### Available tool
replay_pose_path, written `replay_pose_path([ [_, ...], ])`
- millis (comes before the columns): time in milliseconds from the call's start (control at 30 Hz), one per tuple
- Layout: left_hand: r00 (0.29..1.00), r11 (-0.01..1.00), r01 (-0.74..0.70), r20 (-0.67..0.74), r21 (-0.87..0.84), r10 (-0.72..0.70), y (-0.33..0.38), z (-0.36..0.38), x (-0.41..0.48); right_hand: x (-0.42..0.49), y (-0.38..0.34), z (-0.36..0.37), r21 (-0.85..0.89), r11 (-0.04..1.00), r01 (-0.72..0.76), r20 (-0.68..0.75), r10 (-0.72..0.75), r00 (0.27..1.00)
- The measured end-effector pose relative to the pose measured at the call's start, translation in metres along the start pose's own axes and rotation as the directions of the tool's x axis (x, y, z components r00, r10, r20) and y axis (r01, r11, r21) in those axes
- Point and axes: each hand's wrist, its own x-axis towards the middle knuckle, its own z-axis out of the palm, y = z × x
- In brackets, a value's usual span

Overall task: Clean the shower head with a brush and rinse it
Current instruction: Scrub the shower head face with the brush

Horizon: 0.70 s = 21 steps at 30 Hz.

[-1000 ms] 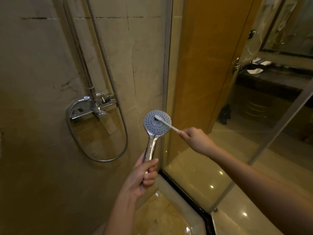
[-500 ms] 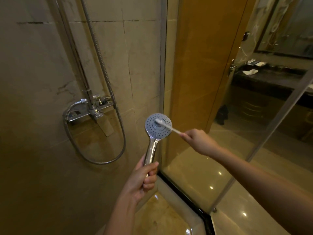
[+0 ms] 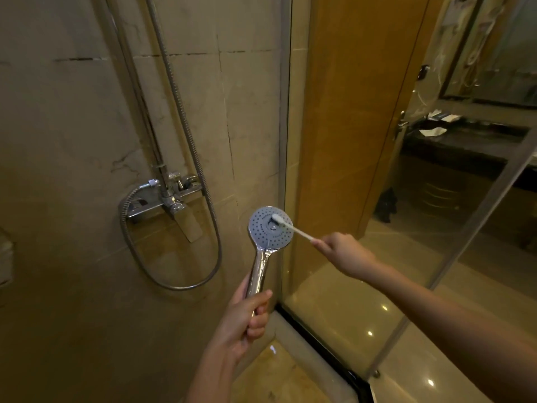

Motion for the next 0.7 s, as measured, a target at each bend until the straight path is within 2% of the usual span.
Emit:
replay_pose_path([
  [67,1.0,1.0,0.002,-0.001,0.005,-0.002,0.001,0.0,-0.002,0.005,0.003,-0.004,0.053,0.998,-0.027,-0.048,0.03,0.998],
  [167,1.0,0.999,-0.018,-0.007,-0.028,0.018,0.005,-0.003,-0.005,-0.002,-0.008,0.005,0.038,0.999,0.017,0.019,-0.018,1.0],
  [300,1.0,0.998,-0.015,-0.013,-0.054,0.014,0.007,-0.006,-0.001,-0.002,-0.015,0.004,0.06,0.998,0.036,-0.018,-0.035,0.999],
  [400,1.0,0.996,-0.017,-0.009,-0.083,0.016,0.007,-0.008,-0.002,-0.004,-0.02,0.011,0.0,0.998,0.062,0.036,-0.062,0.997],
  [533,1.0,0.998,-0.002,-0.006,-0.064,0.001,0.006,-0.01,0.0,0.001,-0.017,0.002,0.045,0.999,0.007,-0.054,-0.005,0.999],
  [700,1.0,0.997,-0.002,-0.001,-0.074,0.002,0.008,-0.013,0.001,0.001,-0.017,0.01,-0.032,0.999,0.019,-0.01,-0.019,1.0],
])
